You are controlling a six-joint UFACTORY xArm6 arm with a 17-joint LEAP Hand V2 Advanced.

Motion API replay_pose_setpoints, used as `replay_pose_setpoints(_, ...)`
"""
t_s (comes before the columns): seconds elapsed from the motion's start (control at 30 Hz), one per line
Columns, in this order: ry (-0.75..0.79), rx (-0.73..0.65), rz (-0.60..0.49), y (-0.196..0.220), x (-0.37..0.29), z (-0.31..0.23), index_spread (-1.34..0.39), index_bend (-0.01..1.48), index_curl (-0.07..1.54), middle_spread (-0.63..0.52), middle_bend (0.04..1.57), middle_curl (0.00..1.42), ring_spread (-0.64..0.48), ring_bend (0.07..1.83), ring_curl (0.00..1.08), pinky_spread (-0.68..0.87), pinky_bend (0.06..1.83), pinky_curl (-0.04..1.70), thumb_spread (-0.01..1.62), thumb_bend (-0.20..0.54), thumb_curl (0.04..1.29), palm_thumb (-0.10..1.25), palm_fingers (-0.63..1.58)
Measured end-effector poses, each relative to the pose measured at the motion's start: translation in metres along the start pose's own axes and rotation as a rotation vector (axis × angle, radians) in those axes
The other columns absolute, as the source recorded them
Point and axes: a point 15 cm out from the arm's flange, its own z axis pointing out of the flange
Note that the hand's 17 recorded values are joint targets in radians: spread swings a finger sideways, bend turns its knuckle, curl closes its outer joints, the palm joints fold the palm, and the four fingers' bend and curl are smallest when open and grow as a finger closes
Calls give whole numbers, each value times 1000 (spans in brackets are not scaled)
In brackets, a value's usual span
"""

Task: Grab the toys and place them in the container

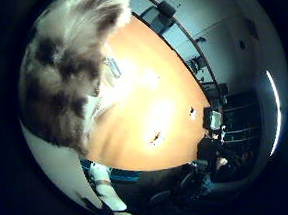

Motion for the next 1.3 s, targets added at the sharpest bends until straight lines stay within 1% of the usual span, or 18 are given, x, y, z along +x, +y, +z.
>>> replay_pose_setpoints(0.13,-13,-19,-22,-9,-16,18,-208,1125,826,-107,1391,719,-227,1334,809,-193,1117,1127,740,-22,820,999,1110)
replay_pose_setpoints(0.27,-20,-7,-32,-23,-23,32,-210,1121,831,-107,1391,718,-228,1333,813,-193,1112,1134,750,-19,827,992,1110)
replay_pose_setpoints(0.43,-27,-21,-38,-28,-28,47,-211,1117,836,-107,1390,718,-229,1331,816,-194,1108,1141,760,-20,828,982,1111)
replay_pose_setpoints(0.5,-27,-10,-36,-32,-29,49,-213,1119,840,-107,1392,718,-229,1328,814,-200,1105,1139,806,-36,812,907,1113)
replay_pose_setpoints(0.53,-27,-4,-34,-34,-29,49,-215,1102,837,-110,1374,712,-227,1321,804,-205,1096,1126,855,-41,792,852,1104)
replay_pose_setpoints(0.57,-27,6,-33,-36,-29,48,-221,1054,820,-113,1346,699,-224,1312,784,-219,1065,1096,956,-34,748,802,1103)
replay_pose_setpoints(0.6,-26,17,-32,-39,-29,48,-227,1005,803,-116,1317,683,-221,1289,761,-238,1028,1065,1020,-46,694,751,1083)
replay_pose_setpoints(0.63,-25,22,-34,-39,-28,47,-247,879,769,-130,1236,647,-224,1242,714,-278,985,1007,1099,-55,605,653,1021)
replay_pose_setpoints(0.7,-25,22,-39,-38,-27,48,-310,626,718,-173,1073,599,-237,1221,678,-344,961,954,1143,-59,485,492,713)
replay_pose_setpoints(0.73,-24,19,-44,-38,-27,49,-331,576,699,-186,1022,584,-242,1213,668,-349,950,943,1145,-55,461,462,615)
replay_pose_setpoints(0.77,-23,19,-47,-38,-27,49,-387,523,655,-197,924,546,-250,1145,637,-286,863,930,1127,-50,410,382,358)
replay_pose_setpoints(0.83,-24,18,-54,-38,-28,50,-436,481,582,-191,796,489,-243,1055,567,-152,748,879,1095,-40,359,324,223)
replay_pose_setpoints(0.9,-23,16,-62,-38,-28,50,-441,443,535,-147,689,440,-169,907,502,41,663,827,1048,-42,326,275,75)
replay_pose_setpoints(0.93,-24,12,-69,-37,-28,51,-444,423,511,-126,651,421,-130,849,470,116,625,791,1032,-41,316,261,36)
replay_pose_setpoints(1.0,-24,1,-78,-35,-29,53,-452,368,459,-82,560,380,-29,708,397,277,553,704,983,-40,296,214,1)
replay_pose_setpoints(1.07,-26,-3,-89,-34,-29,54,-455,316,424,-65,499,355,25,636,352,351,504,638,953,-38,287,191,12)
replay_pose_setpoints(1.17,-27,-5,-98,-34,-32,55,-451,244,385,-44,410,327,75,546,302,415,454,557,918,-33,282,169,61)
replay_pose_setpoints(1.3,-25,-4,-109,-34,-32,54,-449,182,359,-39,332,311,104,468,265,435,404,486,909,-31,282,168,118)
